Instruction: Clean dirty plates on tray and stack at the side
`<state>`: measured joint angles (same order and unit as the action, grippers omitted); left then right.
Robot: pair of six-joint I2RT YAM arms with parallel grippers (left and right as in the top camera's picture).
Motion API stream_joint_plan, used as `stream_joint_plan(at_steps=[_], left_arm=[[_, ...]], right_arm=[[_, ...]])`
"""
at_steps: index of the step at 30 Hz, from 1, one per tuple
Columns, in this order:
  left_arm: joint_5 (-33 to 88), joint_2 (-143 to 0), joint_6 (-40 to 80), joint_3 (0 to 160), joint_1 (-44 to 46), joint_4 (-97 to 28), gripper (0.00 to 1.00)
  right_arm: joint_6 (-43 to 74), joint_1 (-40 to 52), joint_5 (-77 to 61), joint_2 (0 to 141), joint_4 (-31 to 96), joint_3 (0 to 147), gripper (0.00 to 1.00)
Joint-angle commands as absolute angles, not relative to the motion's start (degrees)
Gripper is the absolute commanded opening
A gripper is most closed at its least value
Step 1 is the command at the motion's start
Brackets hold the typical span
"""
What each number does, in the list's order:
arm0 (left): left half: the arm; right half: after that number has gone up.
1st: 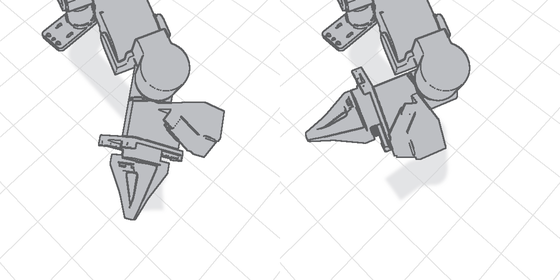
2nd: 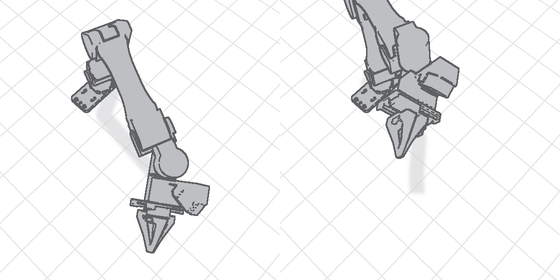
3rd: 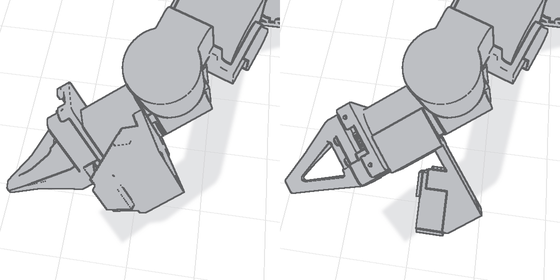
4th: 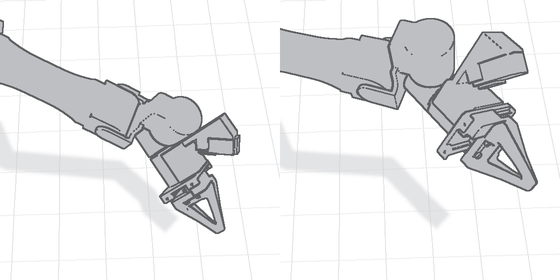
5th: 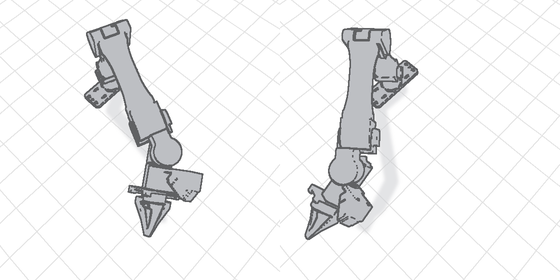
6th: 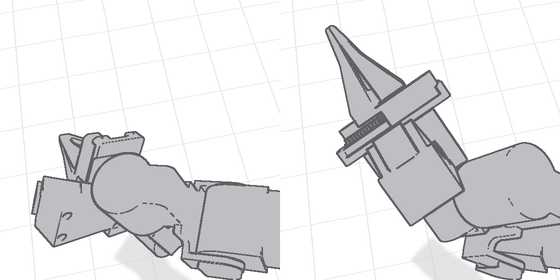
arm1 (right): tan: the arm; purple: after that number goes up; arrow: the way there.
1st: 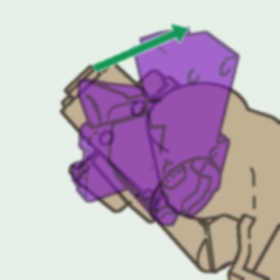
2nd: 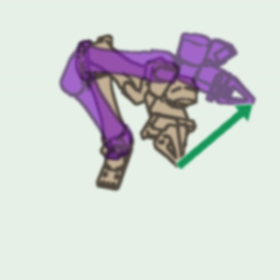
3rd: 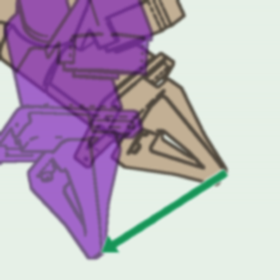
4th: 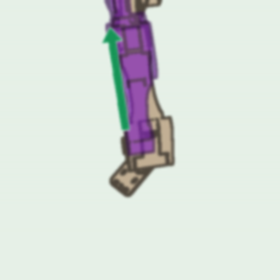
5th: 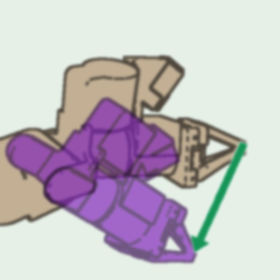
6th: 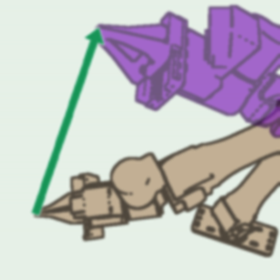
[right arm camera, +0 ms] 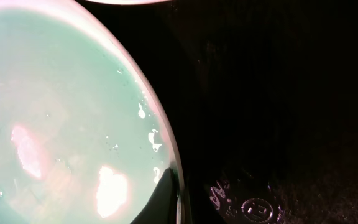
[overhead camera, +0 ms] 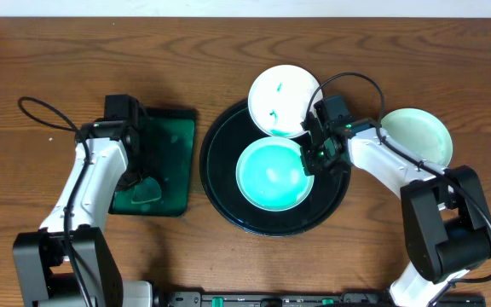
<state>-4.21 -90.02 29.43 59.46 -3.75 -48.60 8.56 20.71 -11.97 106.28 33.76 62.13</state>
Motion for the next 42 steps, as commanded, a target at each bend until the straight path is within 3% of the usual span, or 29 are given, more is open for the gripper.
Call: stream_joint_plan(at_steps=[1, 4, 8, 15, 25, 29, 42], left_arm=[[-1.7, -88.2, 27.3, 59.7, -3.9, -48.9, 0.38], [0.4, -85.2, 26.7, 60.1, -3.9, -49.0, 0.57], [1.1, -79.6, 26.6, 60.1, -3.9, -49.3, 0.66], [1.1, -67.4, 26.7, 60.1, -3.9, -53.0, 0.73], [1.1, -49.2, 26.8, 60.1, -3.9, -58.3, 0.74], [1.0, -44.4, 26.8, 60.1, -3.9, -60.5, 0.74], [1.0, -43.7, 26.8, 60.1, -3.9, -61.1, 0.76]], right_arm=[[7.1, 21.0, -10.8, 106.1, 34.7, 62.0, 0.01], [5.6, 21.4, -10.7, 101.7, 35.1, 62.8, 0.01], [4.6, 23.3, -5.0, 95.0, 35.7, 64.8, 0.01], [2.1, 30.5, 3.3, 92.3, 31.9, 71.7, 0.01], [-7.0, 43.4, 3.7, 98.9, -2.7, 72.2, 0.01], [-12.3, 48.7, 16.3, 106.6, -18.1, 72.2, 0.01], [-31.6, 57.4, 31.1, 105.2, -29.8, 72.2, 0.01]])
